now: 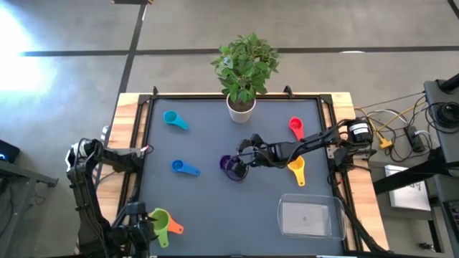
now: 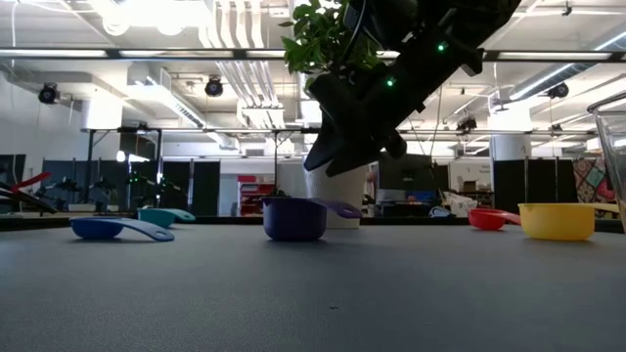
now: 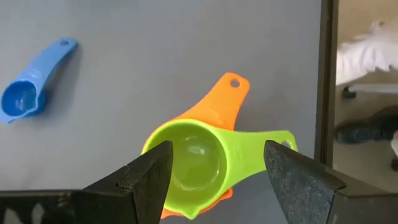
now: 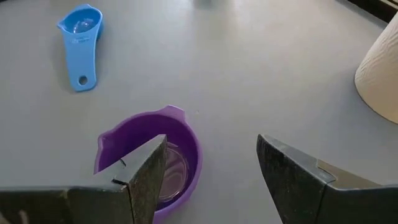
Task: Nest measuring cups in basket
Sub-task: Adjust the nested measuring cups
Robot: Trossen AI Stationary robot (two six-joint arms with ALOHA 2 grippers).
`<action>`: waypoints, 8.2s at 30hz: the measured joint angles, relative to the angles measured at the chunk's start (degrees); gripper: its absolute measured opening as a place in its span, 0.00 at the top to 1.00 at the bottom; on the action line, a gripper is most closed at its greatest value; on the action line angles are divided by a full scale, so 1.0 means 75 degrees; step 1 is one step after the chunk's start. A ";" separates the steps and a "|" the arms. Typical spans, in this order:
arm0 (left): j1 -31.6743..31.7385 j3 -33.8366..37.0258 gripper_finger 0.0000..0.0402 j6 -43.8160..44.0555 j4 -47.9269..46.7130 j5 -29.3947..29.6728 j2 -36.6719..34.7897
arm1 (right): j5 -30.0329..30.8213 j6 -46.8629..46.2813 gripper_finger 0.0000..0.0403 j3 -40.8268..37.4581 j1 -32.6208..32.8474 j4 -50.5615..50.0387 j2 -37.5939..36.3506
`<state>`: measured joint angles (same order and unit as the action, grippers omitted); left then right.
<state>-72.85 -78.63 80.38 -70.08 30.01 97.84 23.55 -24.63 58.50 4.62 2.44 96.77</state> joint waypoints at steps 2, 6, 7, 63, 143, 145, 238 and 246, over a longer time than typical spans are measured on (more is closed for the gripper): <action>0.0039 -0.0002 0.41 -0.0137 0.0039 -0.0283 0.0000 | -0.0001 0.0062 0.41 0.0000 0.0000 -0.0002 -0.0014; 0.0072 -0.0003 0.41 -0.0280 0.0134 -0.0708 0.0000 | 0.0000 0.0226 0.41 0.0020 0.0015 0.0004 -0.0071; 0.0072 -0.0003 0.41 -0.0332 0.0161 -0.0794 0.0000 | 0.0002 0.0230 0.41 0.0041 0.0025 0.0004 -0.0080; 0.0013 -0.4900 0.43 0.0642 -0.2048 -0.1067 0.3095 | -0.0932 0.2888 0.41 0.3908 0.2151 -0.0040 0.2055; 0.1363 0.1527 0.42 -0.0984 0.0771 -0.0173 -0.2106 | -0.1341 0.3644 0.41 0.3860 0.2315 -0.1221 0.1408; 0.1363 0.1787 0.42 -0.0932 0.0750 0.0016 -0.2434 | -0.1345 0.3793 0.41 0.3791 0.2235 -0.1341 0.1328; 0.3152 0.5190 0.99 -0.2239 0.4669 -0.0961 -0.3008 | -0.2188 0.3349 0.41 -0.0926 0.0133 0.1562 -0.2410; 0.3167 0.5217 0.98 -0.2138 0.4732 -0.0961 -0.3008 | -0.3086 0.3111 0.41 -0.1590 -0.0329 0.2646 -0.2410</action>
<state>-49.10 -39.51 64.35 -34.59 22.81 75.29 0.41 -1.30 46.58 2.16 22.28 78.70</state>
